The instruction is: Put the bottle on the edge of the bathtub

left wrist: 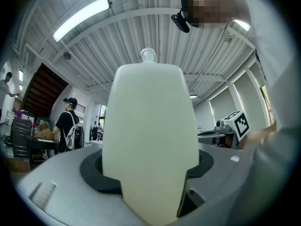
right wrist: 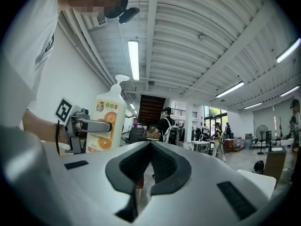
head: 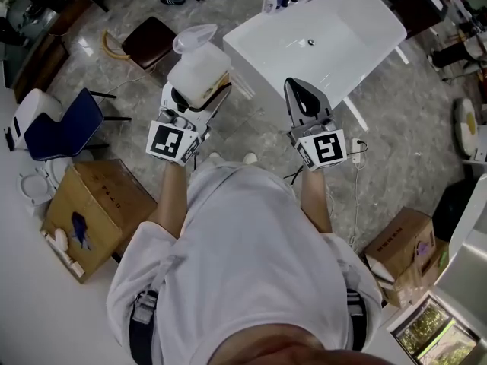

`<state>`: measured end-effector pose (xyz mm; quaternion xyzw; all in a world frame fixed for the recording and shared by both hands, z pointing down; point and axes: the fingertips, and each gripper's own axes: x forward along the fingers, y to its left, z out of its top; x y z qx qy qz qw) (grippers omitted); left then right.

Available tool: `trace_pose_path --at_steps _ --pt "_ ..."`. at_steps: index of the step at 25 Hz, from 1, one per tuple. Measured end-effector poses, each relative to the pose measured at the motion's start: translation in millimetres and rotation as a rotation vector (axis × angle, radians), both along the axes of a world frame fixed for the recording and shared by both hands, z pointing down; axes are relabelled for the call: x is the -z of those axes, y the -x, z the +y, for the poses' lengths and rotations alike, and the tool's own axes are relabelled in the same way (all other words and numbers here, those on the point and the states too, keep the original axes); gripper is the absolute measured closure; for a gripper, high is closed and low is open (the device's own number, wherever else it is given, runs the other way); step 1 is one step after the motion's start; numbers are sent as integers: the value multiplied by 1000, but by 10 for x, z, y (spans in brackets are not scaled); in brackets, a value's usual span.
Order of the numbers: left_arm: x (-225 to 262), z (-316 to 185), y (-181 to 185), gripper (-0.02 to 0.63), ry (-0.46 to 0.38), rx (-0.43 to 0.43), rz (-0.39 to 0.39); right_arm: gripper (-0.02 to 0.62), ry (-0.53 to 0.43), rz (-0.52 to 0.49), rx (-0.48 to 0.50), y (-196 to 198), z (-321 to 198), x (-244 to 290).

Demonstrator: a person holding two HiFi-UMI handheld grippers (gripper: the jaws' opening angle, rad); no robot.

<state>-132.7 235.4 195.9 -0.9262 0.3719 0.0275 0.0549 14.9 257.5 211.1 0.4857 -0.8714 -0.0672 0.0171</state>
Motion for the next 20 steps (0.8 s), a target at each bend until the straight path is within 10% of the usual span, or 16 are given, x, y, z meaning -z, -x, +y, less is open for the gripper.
trace_pose_path --at_steps 20 --pt "-256 -444 -311 263 69 98 -3 594 28 -9 99 -476 -528 -235"
